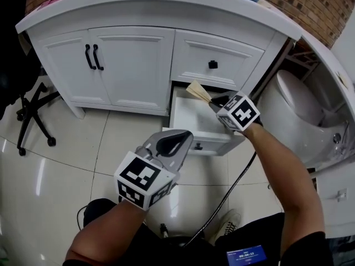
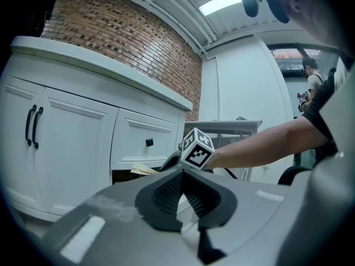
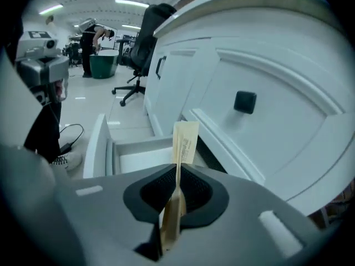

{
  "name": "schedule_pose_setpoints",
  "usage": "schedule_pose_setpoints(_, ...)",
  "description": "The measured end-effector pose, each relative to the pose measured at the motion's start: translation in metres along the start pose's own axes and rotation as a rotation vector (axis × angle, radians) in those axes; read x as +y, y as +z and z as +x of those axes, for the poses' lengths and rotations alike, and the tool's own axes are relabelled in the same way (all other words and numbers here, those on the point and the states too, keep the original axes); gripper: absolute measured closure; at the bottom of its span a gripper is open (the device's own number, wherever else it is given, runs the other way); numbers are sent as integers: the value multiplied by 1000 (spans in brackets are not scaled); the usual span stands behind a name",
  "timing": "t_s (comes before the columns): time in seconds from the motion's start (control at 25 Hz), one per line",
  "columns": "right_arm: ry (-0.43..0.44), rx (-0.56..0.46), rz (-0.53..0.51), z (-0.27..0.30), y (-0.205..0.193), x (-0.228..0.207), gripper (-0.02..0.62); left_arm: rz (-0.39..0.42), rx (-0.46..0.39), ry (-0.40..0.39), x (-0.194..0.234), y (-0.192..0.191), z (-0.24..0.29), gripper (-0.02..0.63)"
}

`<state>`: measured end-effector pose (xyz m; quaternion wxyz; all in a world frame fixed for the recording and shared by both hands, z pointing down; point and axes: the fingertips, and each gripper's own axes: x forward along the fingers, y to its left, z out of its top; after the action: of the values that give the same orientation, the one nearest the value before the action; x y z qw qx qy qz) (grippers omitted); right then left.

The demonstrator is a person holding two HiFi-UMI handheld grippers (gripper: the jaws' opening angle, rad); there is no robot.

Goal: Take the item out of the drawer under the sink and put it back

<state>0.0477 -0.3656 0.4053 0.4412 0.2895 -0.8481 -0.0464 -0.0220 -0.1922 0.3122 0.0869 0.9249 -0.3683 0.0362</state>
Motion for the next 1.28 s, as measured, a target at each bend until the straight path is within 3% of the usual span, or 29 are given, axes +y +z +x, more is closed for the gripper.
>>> schedule_pose_setpoints(0.16, 45, 101, -41, 32, -15, 6, 571, 8, 4, -8, -2, -2, 2, 600)
schedule_pose_setpoints(0.48, 108, 183, -35, 65, -28, 13, 571, -8, 5, 2, 5, -3, -1, 600)
schedule_pose_setpoints(0.6, 139, 214, -40, 73, -35, 21, 541, -11, 1, 14, 11, -1, -1, 600)
schedule_pose_setpoints(0.76, 174, 182, -57, 76, -27, 35, 503, -17, 0, 22, 15, 0, -4, 600)
schedule_pose_setpoints(1.04, 81, 123, 4, 47, -21, 11, 505, -17, 16, 24, 14, -4, -5, 600)
schedule_pose_setpoints(1.16, 62, 57, 43, 31, -11, 10, 589, -12, 17, 28, 15, -4, -5, 600)
schedule_pose_setpoints(1.28, 50, -9, 78, 11, -2, 13, 589, -12, 8, 43, 19, -2, -7, 600)
